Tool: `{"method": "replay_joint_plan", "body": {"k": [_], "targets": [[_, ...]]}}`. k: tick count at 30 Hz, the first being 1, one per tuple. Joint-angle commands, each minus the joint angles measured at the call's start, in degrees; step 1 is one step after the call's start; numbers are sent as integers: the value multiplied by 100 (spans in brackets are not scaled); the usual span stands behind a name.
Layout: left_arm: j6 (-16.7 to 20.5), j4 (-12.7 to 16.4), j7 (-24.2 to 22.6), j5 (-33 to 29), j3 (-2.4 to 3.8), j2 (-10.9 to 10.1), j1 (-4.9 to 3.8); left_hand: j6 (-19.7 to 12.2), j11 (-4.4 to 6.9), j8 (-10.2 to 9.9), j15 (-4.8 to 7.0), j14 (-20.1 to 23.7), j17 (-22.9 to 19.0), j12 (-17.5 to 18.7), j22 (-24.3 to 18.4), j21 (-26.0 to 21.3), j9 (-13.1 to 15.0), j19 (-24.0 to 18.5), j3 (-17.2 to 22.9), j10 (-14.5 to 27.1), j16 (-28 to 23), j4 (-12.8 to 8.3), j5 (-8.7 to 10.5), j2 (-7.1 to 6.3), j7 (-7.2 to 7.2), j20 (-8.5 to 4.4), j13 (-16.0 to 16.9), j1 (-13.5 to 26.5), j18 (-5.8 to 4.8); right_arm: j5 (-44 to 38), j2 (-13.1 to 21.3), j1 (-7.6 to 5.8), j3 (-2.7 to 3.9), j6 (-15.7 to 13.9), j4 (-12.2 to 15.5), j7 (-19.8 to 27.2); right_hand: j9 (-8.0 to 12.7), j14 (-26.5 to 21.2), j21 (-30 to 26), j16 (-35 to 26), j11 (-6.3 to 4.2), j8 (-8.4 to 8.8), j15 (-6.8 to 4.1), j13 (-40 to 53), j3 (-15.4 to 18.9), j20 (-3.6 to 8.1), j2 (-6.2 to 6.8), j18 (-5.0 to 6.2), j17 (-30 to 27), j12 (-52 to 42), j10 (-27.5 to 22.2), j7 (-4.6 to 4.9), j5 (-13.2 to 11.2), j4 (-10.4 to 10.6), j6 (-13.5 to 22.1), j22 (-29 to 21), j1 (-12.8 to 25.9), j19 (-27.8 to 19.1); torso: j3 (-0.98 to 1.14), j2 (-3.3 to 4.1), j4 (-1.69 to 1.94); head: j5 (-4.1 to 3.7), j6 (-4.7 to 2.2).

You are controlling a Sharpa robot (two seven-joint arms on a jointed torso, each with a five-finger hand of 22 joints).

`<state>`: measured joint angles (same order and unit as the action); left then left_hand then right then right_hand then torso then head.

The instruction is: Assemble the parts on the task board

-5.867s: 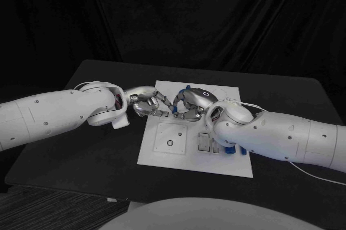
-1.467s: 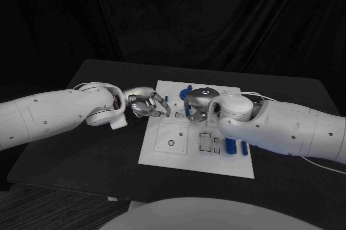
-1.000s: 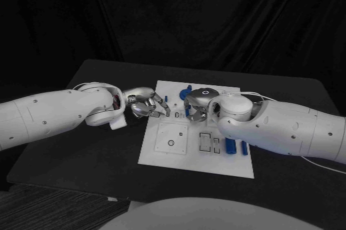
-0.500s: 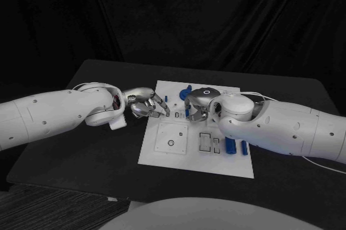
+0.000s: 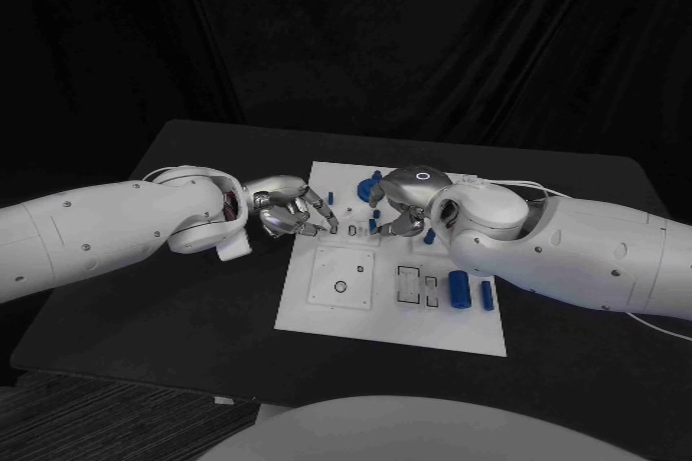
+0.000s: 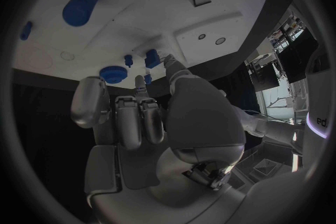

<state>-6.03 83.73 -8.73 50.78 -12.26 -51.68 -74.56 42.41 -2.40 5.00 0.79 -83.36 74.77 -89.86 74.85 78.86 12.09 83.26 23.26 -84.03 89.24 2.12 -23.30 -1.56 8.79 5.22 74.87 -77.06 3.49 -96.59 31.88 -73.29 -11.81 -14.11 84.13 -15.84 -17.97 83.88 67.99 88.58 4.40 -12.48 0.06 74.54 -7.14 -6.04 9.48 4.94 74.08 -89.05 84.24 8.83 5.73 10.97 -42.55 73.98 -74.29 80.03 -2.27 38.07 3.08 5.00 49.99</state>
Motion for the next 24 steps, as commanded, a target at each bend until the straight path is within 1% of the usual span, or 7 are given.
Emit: {"method": "replay_joint_plan", "body": {"k": [1,3,5,10,15,18,24], "targets": [[-32,5,-90,-44,4,14,12,77,-66,131,-35,-664,1523,-14,1136,-54,-65,3,216,-597,76,-67,-4,20,6,34,1513,126,-66,-44,134,-63,4,-538,180,291,113,584,-139,104,-45,12,-1,1546,74,-9,172,8,1526,-95,576,-10,-149,206,128,937,-57,-31,0,-4,1,-21,1],[25,10,-125,-45,4,13,12,108,-84,151,-53,-664,1523,-14,1137,-51,-85,4,191,-597,76,-27,43,21,18,52,1513,174,-68,-44,242,-108,4,-749,295,435,146,590,-130,112,-65,15,-15,1546,114,-4,220,6,1540,-95,576,-13,-200,329,150,940,-100,-24,-2,-5,0,-14,1],[123,32,-174,-45,4,1,13,166,-114,192,-92,-664,1523,-14,1139,-44,-127,7,-19,-597,76,268,481,19,31,90,1513,486,-71,-44,389,-183,4,-1020,427,631,194,597,-116,121,-85,7,-33,1546,165,7,278,1,1557,-95,576,-19,-249,520,166,946,-193,-16,2,-1,-8,-15,1],[418,146,-279,-35,6,-51,9,393,-174,382,-146,-664,1523,-14,1142,-34,-156,12,-738,-597,76,1000,1220,-59,7,147,1513,1143,-72,-44,803,-419,3,-1398,705,997,234,606,-95,135,-121,23,-56,1546,234,28,339,-2,1580,-95,576,-39,-283,589,214,954,-179,-11,12,2,-16,-16,1],[716,334,-219,173,9,-104,-63,549,-139,616,-117,-664,1523,-14,1142,-35,-197,11,-1231,-597,76,1421,1374,-53,-45,145,1513,1167,-67,103,1296,-662,3,-1586,1012,1286,287,612,-32,142,-190,48,-112,1546,370,75,362,-16,1592,-95,576,-107,-287,603,297,976,4,-1,19,0,-5,-136,1],[879,398,-17,297,10,-64,-196,723,-93,765,-89,-664,1523,-14,1142,-37,-205,12,-1585,-597,76,1468,1375,-32,-92,117,1513,1451,-65,231,1573,-752,3,-1796,1184,1439,300,612,127,142,-231,-9,-151,1546,641,114,265,-50,1592,-95,576,-148,-289,604,239,1022,134,66,25,0,3,-213,1],[495,483,848,387,11,71,-627,1112,7,1118,-12,-664,1523,-14,1140,-46,-114,8,-2036,-597,76,1462,1292,146,-221,48,1513,1644,-61,788,1804,-816,2,-2041,1240,1815,236,612,466,142,-279,-329,-202,1546,420,173,-258,-115,1592,-95,576,-201,-238,579,-180,1107,321,238,32,-9,3,-353,1]]}}
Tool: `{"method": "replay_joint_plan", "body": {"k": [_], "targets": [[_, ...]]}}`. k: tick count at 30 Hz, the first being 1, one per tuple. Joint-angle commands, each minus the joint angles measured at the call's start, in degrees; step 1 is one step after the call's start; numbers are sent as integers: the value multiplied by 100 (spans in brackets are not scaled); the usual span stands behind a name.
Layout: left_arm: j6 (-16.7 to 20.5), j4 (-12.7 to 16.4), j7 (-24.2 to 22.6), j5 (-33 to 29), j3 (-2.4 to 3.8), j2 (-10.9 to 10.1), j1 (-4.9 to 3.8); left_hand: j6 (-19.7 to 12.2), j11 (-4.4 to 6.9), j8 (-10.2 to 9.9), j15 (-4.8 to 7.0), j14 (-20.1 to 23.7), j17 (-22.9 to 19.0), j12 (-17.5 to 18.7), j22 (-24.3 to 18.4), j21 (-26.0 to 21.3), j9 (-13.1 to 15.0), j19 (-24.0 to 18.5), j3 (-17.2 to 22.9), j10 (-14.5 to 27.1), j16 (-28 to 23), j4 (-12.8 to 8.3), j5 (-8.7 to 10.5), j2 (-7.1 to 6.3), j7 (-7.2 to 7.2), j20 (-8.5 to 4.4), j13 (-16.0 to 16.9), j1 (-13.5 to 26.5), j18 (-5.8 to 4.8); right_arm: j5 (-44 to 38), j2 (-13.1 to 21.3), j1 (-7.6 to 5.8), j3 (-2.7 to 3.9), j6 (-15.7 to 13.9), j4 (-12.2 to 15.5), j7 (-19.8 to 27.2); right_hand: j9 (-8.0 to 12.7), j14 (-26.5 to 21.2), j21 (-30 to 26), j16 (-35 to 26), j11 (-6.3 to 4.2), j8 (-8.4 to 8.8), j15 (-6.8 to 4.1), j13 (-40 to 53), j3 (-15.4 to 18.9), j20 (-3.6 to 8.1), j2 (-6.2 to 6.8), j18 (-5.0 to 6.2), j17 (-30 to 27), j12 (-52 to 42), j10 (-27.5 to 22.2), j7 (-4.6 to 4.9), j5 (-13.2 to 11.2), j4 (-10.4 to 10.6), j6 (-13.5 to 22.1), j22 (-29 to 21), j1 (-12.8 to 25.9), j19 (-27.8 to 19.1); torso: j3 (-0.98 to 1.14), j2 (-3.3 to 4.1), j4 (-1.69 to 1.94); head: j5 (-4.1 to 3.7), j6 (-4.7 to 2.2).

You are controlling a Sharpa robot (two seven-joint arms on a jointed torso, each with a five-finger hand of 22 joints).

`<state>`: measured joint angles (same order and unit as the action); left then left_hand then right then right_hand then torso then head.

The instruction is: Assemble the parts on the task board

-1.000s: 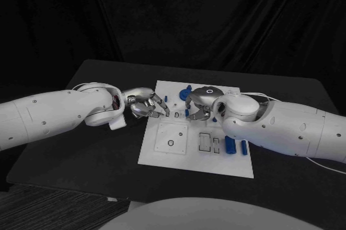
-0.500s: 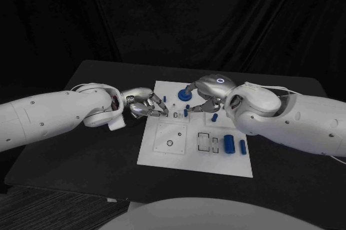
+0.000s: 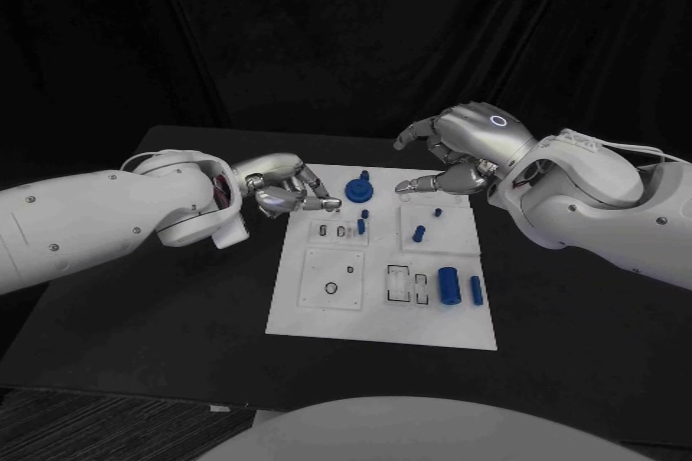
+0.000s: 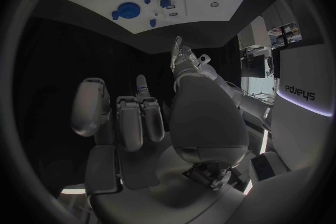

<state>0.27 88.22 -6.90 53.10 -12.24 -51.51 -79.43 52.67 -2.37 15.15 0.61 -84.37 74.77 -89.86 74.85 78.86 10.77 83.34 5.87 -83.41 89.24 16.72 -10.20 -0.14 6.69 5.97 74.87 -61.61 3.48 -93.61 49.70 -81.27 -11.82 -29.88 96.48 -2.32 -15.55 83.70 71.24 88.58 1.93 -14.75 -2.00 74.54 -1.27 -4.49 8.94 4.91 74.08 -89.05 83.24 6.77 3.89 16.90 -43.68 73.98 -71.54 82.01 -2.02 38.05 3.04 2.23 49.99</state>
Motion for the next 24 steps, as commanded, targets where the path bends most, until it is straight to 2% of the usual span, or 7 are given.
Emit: {"method": "replay_joint_plan", "body": {"k": [1,3,5,11,17,21,24], "targets": [[-374,33,906,162,10,106,-257,189,35,230,47,-563,1523,-14,1142,-42,84,4,-382,-659,76,0,-8,26,-61,-50,1513,123,-62,576,37,-22,3,-531,-13,574,-40,630,196,142,-11,-220,16,1546,-299,15,-405,-124,1592,-95,676,0,182,-74,-212,1121,-116,67,3,-1,5,-93,1],[-930,7,1400,170,11,229,-489,391,160,718,147,-563,1523,-14,1137,-58,428,-4,-719,-659,76,-5,108,178,-186,-147,1513,519,-60,685,52,-25,3,-666,-44,744,-50,630,286,142,-13,-294,19,1546,-370,11,-513,-140,1592,-95,676,1,397,-118,-246,1144,-310,108,29,13,-24,-87,1],[-1619,-57,1966,176,11,376,-704,119,188,1214,187,-563,1523,-14,1126,-104,947,-25,-1034,-659,76,17,65,364,-237,-202,1513,513,-53,756,47,-24,3,-780,-79,873,-78,630,382,142,-8,-404,19,1546,-367,11,-567,-159,1592,-95,676,-17,543,-103,-346,1168,-356,151,75,31,-47,-78,1],[-3286,-528,3245,183,14,940,-1049,122,248,1539,227,-563,1523,-14,1110,-163,1410,-44,-1211,-659,76,-28,456,570,-291,-230,1513,420,-44,1113,-37,-8,2,-1073,-242,1159,-130,630,539,142,-32,-598,1,1546,-335,23,-626,-187,1592,-95,676,-51,764,-88,-446,1207,-429,222,179,93,-124,-86,1],[-3826,-1087,3682,184,14,1540,-1128,158,287,1552,263,-563,1523,-14,1121,-138,1615,-18,-1184,-659,76,-71,463,660,-332,-269,1513,268,-51,1798,15,51,2,-1304,-355,1494,-232,630,591,142,-54,-876,-23,1546,-302,44,-772,-195,1592,-95,676,-105,1143,-32,-558,1216,-352,241,297,174,-237,-135,1],[-3653,-1274,3731,185,13,1821,-1112,129,277,1385,260,-563,1523,-14,1110,-179,1654,-36,-1096,-659,76,-159,509,725,-318,-276,1513,129,-45,2438,139,112,2,-1251,-390,1705,-251,630,635,142,-64,-926,-30,1546,-292,51,-783,-203,1592,-95,676,-117,1177,-39,-553,1228,-344,260,389,184,-312,-199,1],[-3512,-1321,3820,185,12,1987,-1063,154,274,1319,257,-563,1523,-14,1112,-179,1680,-34,-1079,-659,76,-135,587,764,-312,-274,1513,161,-46,2913,274,195,2,-1202,-412,1848,-264,630,664,142,-71,-963,-37,1546,-279,57,-773,-209,1592,-95,676,-119,1232,-43,-508,1235,-352,271,466,176,-382,-129,1]]}}
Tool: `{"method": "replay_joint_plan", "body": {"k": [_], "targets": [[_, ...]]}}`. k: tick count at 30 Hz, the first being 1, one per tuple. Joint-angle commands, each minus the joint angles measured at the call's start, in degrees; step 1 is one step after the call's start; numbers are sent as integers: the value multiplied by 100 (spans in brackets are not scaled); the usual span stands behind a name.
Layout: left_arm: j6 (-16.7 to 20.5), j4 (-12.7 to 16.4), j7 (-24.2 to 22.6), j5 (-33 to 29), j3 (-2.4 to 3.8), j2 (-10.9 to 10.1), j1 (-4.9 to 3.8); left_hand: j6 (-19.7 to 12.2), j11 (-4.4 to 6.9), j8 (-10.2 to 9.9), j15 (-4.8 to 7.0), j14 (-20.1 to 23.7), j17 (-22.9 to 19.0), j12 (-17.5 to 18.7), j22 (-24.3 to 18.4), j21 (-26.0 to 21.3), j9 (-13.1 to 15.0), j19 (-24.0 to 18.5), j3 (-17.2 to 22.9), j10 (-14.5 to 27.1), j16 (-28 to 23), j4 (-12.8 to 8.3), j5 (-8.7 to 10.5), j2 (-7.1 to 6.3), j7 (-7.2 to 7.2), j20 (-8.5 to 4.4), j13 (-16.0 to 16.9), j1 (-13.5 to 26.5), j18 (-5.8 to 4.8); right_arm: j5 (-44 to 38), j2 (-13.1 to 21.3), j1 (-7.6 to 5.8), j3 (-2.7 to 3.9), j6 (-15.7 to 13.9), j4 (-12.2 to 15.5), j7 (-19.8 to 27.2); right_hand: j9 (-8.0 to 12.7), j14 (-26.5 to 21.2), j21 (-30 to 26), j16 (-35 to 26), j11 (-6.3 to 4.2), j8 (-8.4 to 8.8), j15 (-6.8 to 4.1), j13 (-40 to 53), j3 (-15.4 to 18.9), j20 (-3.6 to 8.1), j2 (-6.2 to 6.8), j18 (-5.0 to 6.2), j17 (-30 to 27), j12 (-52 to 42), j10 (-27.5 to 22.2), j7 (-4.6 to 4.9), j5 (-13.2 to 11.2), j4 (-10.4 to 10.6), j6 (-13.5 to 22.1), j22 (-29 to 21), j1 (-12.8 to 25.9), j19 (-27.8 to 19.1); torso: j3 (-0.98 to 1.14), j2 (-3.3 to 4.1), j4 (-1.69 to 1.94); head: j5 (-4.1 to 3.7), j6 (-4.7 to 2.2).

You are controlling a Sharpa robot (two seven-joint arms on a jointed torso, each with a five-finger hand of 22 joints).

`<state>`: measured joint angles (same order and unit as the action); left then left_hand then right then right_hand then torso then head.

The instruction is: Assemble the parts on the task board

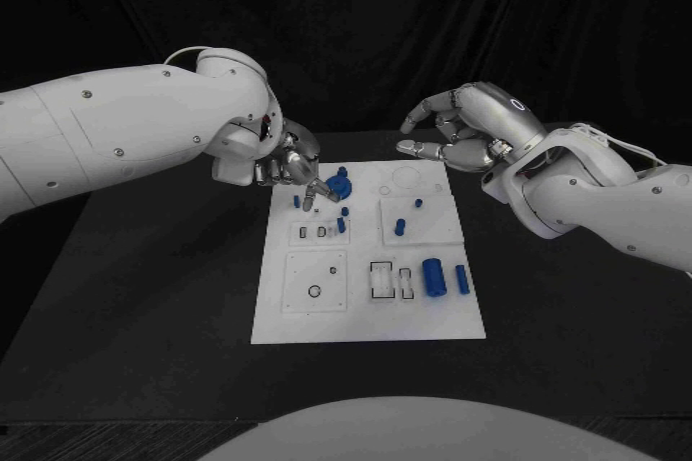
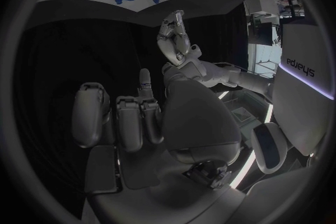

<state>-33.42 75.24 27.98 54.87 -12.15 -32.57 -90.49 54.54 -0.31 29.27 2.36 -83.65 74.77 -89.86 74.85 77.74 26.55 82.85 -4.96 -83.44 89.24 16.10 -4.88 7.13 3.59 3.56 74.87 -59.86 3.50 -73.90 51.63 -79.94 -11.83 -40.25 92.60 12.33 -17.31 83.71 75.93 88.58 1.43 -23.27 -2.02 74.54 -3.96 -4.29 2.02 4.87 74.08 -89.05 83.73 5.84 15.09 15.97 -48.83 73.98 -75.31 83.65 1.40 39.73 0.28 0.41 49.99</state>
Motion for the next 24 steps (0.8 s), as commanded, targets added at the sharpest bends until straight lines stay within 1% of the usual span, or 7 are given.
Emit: {"method": "replay_joint_plan", "body": {"k": [1,4,9,12,15,19,24], "targets": [[-111,-35,365,8,3,133,59,-33,68,-93,82,-635,1523,-14,1112,-66,102,15,4,-656,76,-73,55,38,-1,-34,1513,-15,-48,1028,110,90,2,-151,-37,406,-92,629,196,142,-19,-126,-35,1546,1,38,-73,-206,1592,-95,627,-22,130,56,20,1235,38,106,137,4,-113,77,1],[-24,-79,400,8,3,221,104,-16,66,-128,81,-635,1523,-14,1113,-64,118,17,8,-656,76,-48,77,63,1,-32,1513,24,-49,1163,153,159,2,-97,-74,424,-97,629,198,142,-18,-141,-34,1546,4,39,-74,-206,1592,-95,627,-23,159,53,35,1236,33,106,145,2,-115,108,1],[114,-173,423,8,3,315,187,43,75,-170,87,-635,1523,-14,1127,-23,159,45,44,-656,76,-76,11,88,-12,-36,1513,14,-58,1262,150,232,2,23,-119,379,-111,629,191,142,-17,-186,-35,1546,-20,40,-91,-204,1592,-95,627,-26,266,26,71,1232,-38,100,125,11,-136,158,1],[150,-266,435,8,3,370,237,52,82,-252,93,-635,1523,-14,1123,-37,195,42,107,-656,76,-161,-76,96,-13,-41,1513,-51,-55,1290,130,255,2,98,-136,341,-127,629,179,142,-13,-243,-31,1546,-33,39,-105,-201,1592,-95,627,-23,378,30,97,1227,-86,90,119,-22,-137,185,1],[180,-364,471,8,3,425,299,51,81,-276,94,-635,1523,-14,1126,-28,203,48,124,-656,76,-183,-94,99,-13,-42,1513,-67,-57,1306,106,270,2,148,-152,322,-133,629,169,142,-11,-262,-29,1546,-35,38,-110,-199,1592,-95,627,-22,402,35,93,1224,-91,84,113,-52,-125,171,1],[196,-445,549,8,3,467,379,33,78,-325,95,-635,1523,-14,1134,-3,205,64,136,-656,76,-208,-101,88,-6,-44,1513,-77,-63,1316,79,282,2,203,-164,294,-137,629,158,142,-10,-283,-28,1546,-41,36,-114,-196,1592,-95,627,-22,441,33,106,1220,-112,77,100,-89,-148,153,1],[248,-500,592,8,3,493,452,27,76,-342,95,-635,1523,-14,1137,5,204,70,139,-656,76,-213,-103,89,-4,-44,1513,-76,-65,1321,56,293,2,260,-177,250,-138,629,152,142,-10,-285,-27,1546,-42,36,-115,-194,1592,-95,627,-22,447,32,110,1218,-115,74,97,-121,-149,135,1]]}}
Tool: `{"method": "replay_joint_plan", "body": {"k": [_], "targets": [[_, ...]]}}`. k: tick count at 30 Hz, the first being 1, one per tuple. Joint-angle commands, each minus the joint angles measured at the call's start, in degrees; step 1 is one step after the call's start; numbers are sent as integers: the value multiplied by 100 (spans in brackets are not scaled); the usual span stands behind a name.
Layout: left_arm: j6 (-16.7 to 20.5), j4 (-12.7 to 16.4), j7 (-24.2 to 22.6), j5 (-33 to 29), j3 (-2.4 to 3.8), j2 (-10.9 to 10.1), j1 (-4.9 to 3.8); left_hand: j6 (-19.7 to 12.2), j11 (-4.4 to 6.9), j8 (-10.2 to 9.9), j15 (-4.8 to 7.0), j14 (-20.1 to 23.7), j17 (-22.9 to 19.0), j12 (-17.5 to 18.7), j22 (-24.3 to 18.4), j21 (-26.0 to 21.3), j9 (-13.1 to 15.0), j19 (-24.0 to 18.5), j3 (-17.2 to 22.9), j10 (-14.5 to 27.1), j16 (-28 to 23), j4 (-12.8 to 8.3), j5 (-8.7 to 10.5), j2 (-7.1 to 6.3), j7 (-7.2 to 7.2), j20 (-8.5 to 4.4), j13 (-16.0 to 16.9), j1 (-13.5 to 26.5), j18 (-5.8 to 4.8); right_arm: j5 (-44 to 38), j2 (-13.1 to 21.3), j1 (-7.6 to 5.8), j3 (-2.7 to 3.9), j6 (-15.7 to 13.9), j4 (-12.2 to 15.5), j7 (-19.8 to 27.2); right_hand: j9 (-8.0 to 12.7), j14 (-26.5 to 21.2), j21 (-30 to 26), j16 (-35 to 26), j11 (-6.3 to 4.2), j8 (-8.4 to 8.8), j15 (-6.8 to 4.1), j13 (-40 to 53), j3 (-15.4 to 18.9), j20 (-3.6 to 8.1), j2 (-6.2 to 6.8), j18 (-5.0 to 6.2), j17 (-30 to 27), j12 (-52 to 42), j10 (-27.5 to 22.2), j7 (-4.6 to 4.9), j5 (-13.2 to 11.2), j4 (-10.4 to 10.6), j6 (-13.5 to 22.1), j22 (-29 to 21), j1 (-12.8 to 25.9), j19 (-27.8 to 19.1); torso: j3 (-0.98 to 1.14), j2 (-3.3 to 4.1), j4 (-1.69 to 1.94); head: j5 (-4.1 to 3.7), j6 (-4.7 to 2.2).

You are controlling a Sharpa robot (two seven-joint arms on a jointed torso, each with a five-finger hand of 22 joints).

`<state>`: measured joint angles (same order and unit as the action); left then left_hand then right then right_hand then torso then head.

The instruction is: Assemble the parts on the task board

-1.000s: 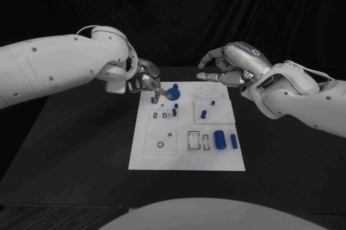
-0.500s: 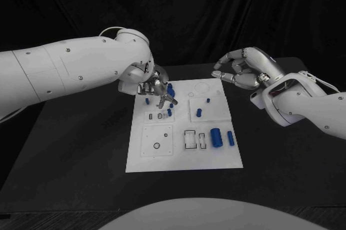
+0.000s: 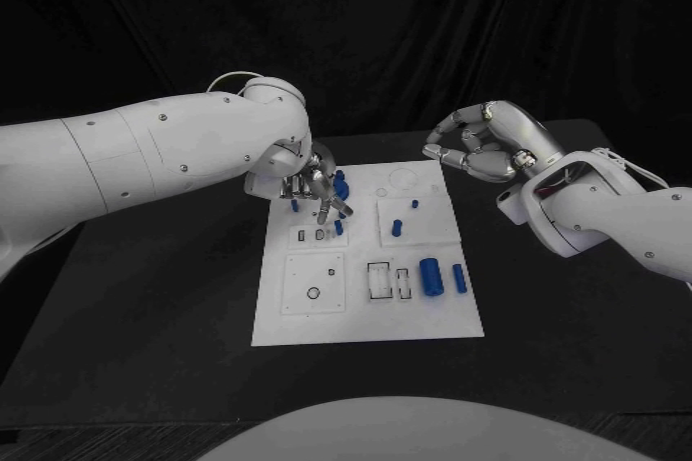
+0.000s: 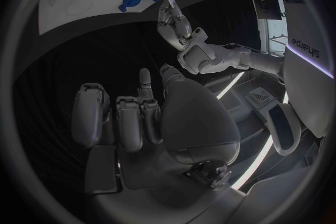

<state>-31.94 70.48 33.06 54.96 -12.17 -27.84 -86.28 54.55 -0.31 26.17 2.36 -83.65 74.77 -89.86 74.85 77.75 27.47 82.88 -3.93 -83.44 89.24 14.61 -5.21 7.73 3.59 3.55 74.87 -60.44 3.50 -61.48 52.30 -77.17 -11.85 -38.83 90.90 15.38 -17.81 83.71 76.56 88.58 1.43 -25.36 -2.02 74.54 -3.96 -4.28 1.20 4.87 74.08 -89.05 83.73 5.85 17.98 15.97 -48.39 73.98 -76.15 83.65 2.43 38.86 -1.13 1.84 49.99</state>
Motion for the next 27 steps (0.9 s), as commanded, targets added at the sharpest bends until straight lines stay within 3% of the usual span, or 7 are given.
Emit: {"method": "replay_joint_plan", "body": {"k": [1,7,12,27], "targets": [[113,-31,84,-1,5,24,40,24,75,-46,94,-635,1523,-14,1137,7,112,70,41,-656,76,-70,-76,30,-2,-43,1513,-21,-65,78,-14,18,4,125,-9,-61,-88,629,88,142,-10,-76,-27,1546,-42,35,-33,-194,1592,-95,627,-23,158,33,66,1218,-32,74,-7,-36,-7,-14,1],[178,-85,60,-1,5,46,102,29,70,-153,91,-635,1523,-14,1136,2,112,73,96,-656,76,-135,-145,40,6,-42,1513,-53,-65,80,-55,37,4,171,-30,-100,-88,629,45,142,-7,-82,-25,1546,-46,34,-36,-184,1592,-95,627,-20,170,30,78,1204,-44,53,-8,-44,3,-68,1],[210,-117,39,-1,5,50,143,42,60,-285,83,-635,1523,-14,1130,-20,111,67,177,-656,76,-232,-250,49,16,-36,1513,-105,-61,80,-91,49,4,204,-48,-126,-89,629,35,142,-3,-89,-23,1546,-53,33,-45,-181,1592,-95,627,-16,177,30,87,1201,-55,47,-23,-44,-7,-42,1],[284,-308,-35,-1,5,120,289,75,54,-453,76,-635,1523,-14,1133,-16,113,73,304,-656,76,-373,-399,50,24,-29,1513,-172,-63,80,-147,68,4,266,-82,-144,-91,629,12,142,3,-102,-18,1546,-62,30,-56,-176,1592,-95,627,-11,182,25,97,1194,-76,35,-18,-59,-4,-7,1]]}}
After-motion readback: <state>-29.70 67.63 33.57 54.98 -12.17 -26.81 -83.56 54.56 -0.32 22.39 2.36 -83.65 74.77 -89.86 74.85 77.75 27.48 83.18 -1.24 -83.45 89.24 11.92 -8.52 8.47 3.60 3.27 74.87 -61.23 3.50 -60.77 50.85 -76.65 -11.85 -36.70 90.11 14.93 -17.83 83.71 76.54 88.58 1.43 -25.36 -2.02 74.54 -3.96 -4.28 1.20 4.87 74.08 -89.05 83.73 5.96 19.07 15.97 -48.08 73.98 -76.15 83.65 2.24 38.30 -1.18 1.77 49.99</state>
